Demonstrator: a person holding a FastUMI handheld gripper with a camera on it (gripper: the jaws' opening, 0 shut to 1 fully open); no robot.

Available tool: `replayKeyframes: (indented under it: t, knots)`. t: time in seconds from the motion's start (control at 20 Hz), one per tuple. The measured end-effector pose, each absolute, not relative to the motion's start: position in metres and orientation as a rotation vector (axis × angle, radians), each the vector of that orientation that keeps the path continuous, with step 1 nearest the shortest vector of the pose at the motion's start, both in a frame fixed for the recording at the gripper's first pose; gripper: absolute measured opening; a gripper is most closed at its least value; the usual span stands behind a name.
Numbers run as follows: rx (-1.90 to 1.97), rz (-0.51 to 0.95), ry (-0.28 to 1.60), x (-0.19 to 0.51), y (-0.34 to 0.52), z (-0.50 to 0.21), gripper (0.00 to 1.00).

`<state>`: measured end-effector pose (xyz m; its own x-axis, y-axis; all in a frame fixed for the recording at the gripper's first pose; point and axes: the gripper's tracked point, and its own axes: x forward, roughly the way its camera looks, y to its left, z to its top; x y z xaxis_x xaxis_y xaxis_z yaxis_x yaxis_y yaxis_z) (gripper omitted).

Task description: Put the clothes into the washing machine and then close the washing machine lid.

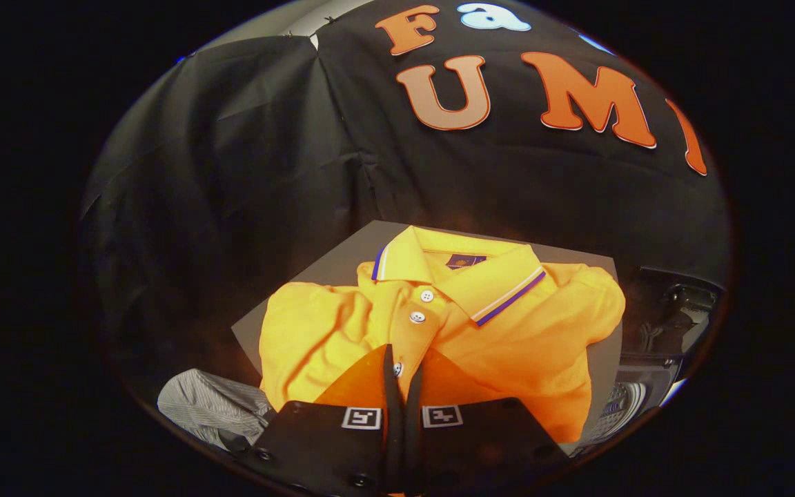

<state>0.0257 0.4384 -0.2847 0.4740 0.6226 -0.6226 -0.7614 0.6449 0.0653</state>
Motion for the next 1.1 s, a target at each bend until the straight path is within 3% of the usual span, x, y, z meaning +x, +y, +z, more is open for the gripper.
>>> replayKeyframes:
  t: [0.5,1.1]
  knots:
    - [-0.138,0.915,0.563,0.088,0.374,-0.185,0.08]
    - [-0.090,0.676,0.461,0.166,0.197,-0.129,0.08]
